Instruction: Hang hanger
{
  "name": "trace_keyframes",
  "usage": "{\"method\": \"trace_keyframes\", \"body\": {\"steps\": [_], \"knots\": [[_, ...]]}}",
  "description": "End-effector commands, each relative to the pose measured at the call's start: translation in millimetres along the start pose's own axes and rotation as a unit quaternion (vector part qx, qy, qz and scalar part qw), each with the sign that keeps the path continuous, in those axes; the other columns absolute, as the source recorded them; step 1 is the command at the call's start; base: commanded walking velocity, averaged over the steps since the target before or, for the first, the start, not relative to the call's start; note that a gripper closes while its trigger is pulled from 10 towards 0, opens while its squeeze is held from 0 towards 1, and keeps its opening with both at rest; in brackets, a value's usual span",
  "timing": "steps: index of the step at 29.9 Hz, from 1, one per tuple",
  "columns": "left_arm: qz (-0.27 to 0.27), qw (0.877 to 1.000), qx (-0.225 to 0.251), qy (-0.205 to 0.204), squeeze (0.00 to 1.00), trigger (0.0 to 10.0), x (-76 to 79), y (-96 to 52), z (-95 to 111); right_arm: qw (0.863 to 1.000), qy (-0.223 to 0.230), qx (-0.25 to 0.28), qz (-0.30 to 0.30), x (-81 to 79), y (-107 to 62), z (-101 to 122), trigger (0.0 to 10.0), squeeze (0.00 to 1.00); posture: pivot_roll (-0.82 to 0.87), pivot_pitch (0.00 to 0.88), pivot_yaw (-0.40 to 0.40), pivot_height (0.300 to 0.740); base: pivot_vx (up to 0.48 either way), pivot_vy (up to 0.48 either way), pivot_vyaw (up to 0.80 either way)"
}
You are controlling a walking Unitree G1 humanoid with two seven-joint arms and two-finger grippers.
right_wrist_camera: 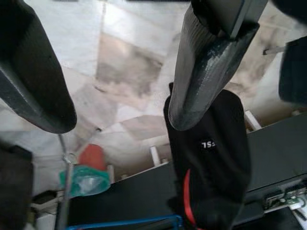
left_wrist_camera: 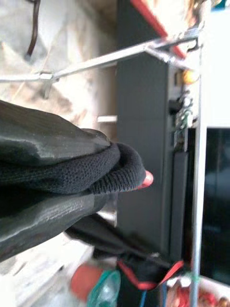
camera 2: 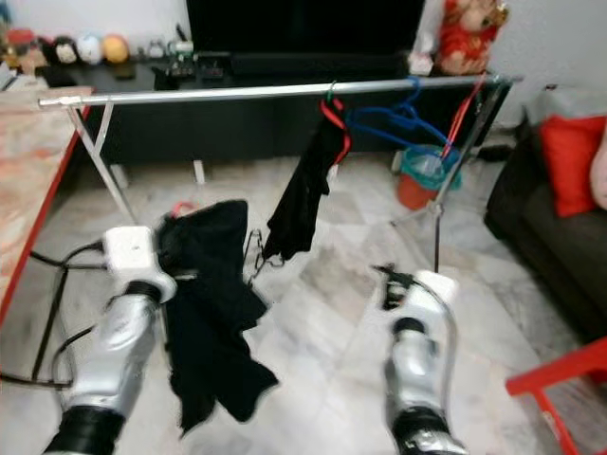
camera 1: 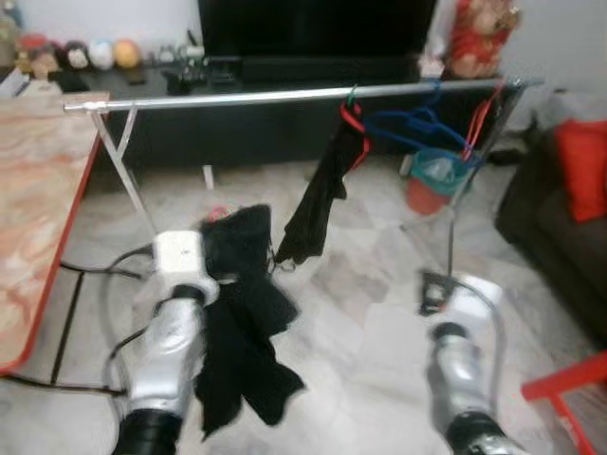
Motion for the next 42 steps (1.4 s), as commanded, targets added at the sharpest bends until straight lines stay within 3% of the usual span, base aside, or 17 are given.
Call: {"method": "trace_keyframes", "body": {"steps": [1, 11, 19, 26, 42], "knots": [[-0.018, 1.0, 0.02, 0.0, 0.0, 10.0, 13.2, 4.1, 7, 1.0, -0.005, -0.006, -0.022, 17.3, -0.4, -3, 10.0, 0.0, 0.0, 0.017, -0.027, 0.74, 0.319, 0.0, 0.0], [-0.029, 0.999, 0.032, -0.007, 0.0, 10.0, 15.5, 8.8, 14, 1.0, -0.007, -0.018, -0.015, 13.4, -2.8, -10, 10.0, 0.0, 0.01, 0.018, -0.022, 0.74, 0.318, 0.0, 0.0], [-0.032, 0.999, 0.031, -0.006, 0.0, 10.0, 15.5, 9.8, 14, 0.998, 0.002, -0.045, -0.042, 26.3, -5.6, -20, 10.0, 0.0, 0.0, 0.019, -0.018, 0.74, 0.317, 0.0, 0.0], [-0.032, 0.999, 0.028, -0.004, 0.0, 10.0, 14.5, 9.7, 13, 0.996, -0.017, -0.072, -0.043, 32.4, -13.4, -35, 10.0, 0.0, 0.01, 0.02, -0.02, 0.74, 0.318, 0.0, 0.0], [-0.03, 0.999, 0.023, 0.0, 0.0, 10.0, 12.1, 10.4, 11, 0.998, -0.025, -0.055, -0.018, 22.7, -12.9, -31, 10.0, 0.0, 0.0, 0.029, -0.016, 0.74, 0.318, 0.0, 0.15]]}}
Point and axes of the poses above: a point about 5 cm out from each wrist's last joint towards the gripper, its own y axis pointing out of the wrist towards the gripper, its own z axis along the axis of the wrist's last joint, x = y × z, the point moved 3 cm from there along y, pointing out of the wrist towards the gripper, and after that the axes turned 14 degrees about -y, right-handed, at the moved point
